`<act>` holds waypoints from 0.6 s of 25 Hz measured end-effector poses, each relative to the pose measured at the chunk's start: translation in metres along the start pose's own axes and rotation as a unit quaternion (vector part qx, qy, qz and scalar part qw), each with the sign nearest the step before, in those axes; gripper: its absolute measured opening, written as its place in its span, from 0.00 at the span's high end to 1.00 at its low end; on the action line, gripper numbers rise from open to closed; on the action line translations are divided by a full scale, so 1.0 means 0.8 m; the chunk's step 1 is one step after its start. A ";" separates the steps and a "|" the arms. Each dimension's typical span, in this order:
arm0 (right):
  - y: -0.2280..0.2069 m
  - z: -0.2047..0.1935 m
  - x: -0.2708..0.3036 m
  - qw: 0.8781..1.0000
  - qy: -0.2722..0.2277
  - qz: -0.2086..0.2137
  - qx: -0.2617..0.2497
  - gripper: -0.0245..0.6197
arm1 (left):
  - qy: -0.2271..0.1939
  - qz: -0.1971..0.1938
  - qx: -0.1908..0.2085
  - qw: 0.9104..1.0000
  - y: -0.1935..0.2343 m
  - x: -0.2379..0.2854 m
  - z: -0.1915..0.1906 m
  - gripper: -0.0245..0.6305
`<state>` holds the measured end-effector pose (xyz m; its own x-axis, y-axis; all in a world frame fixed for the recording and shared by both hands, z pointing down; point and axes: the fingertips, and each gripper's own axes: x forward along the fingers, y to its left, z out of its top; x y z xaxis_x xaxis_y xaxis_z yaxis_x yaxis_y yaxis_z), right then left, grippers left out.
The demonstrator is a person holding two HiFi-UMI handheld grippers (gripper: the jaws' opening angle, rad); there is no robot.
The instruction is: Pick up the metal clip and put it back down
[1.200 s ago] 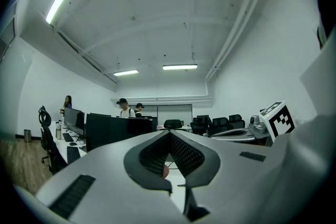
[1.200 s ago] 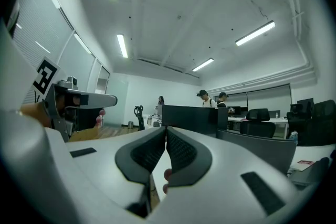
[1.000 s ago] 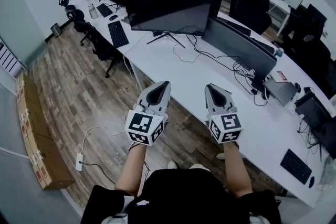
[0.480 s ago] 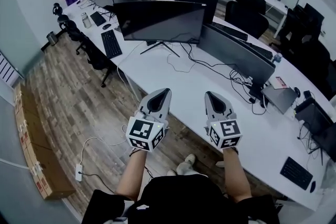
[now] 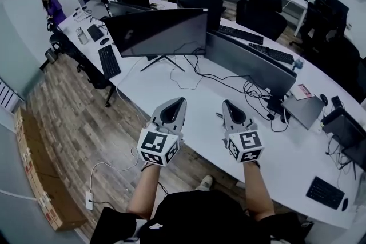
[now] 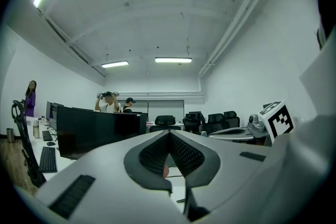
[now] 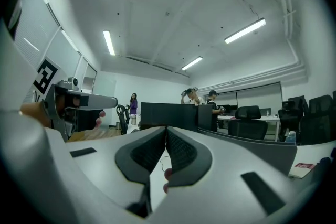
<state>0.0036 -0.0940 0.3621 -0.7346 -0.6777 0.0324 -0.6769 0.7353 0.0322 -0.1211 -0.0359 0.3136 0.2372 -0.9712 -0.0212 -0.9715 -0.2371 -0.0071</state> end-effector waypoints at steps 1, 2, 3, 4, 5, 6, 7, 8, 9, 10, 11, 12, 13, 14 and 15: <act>-0.011 -0.003 0.003 1.000 0.000 -0.003 0.002 0.93 | 0.002 -0.003 0.001 1.000 -0.002 0.012 -0.002 0.94; -0.023 -0.006 0.006 1.000 0.001 -0.007 0.004 0.93 | 0.003 -0.005 0.001 1.000 -0.004 0.024 -0.005 0.94; -0.034 -0.009 0.009 1.000 0.002 -0.010 0.005 0.93 | 0.005 -0.008 0.001 1.000 -0.006 0.037 -0.007 0.94; -0.045 -0.013 0.011 1.000 0.004 -0.013 0.007 0.93 | 0.007 -0.011 0.000 1.000 -0.008 0.049 -0.010 0.94; -0.055 -0.018 0.013 1.000 0.008 -0.016 0.009 0.93 | 0.011 -0.014 0.000 1.000 -0.011 0.060 -0.014 0.94; -0.062 -0.023 0.015 1.000 0.011 -0.018 0.012 0.93 | 0.016 -0.017 -0.001 1.000 -0.013 0.070 -0.019 0.94; -0.069 -0.029 0.016 1.000 0.015 -0.019 0.015 0.93 | 0.020 -0.021 -0.002 1.000 -0.015 0.078 -0.024 0.94; -0.075 -0.034 0.016 0.999 0.019 -0.021 0.017 0.93 | 0.025 -0.024 -0.004 0.999 -0.018 0.085 -0.029 0.94; -0.082 -0.040 0.016 0.999 0.023 -0.024 0.019 0.93 | 0.029 -0.027 -0.006 0.999 -0.020 0.092 -0.035 0.94; -0.089 -0.045 0.017 0.999 0.026 -0.028 0.021 0.93 | 0.033 -0.030 -0.009 0.999 -0.023 0.099 -0.041 0.94; -0.097 -0.051 0.017 0.999 0.029 -0.032 0.025 0.93 | 0.039 -0.033 -0.012 0.999 -0.026 0.107 -0.047 0.94; -0.105 -0.056 0.018 0.998 0.032 -0.036 0.029 0.93 | 0.044 -0.037 -0.012 0.998 -0.028 0.114 -0.054 0.94; -0.111 -0.061 0.019 0.998 0.034 -0.039 0.032 0.92 | 0.049 -0.040 -0.012 0.998 -0.031 0.122 -0.060 0.94; -0.116 -0.066 0.021 0.998 0.036 -0.041 0.034 0.92 | 0.053 -0.044 -0.011 0.998 -0.032 0.129 -0.065 0.94; -0.119 -0.070 0.023 0.998 0.038 -0.043 0.034 0.92 | 0.056 -0.048 -0.011 0.997 -0.033 0.135 -0.069 0.94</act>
<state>0.0573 -0.1763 0.4155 -0.6696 -0.7347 0.1088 -0.7410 0.6709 -0.0295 -0.0699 -0.1360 0.3666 0.3287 -0.9401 0.0905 -0.9444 -0.3284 0.0189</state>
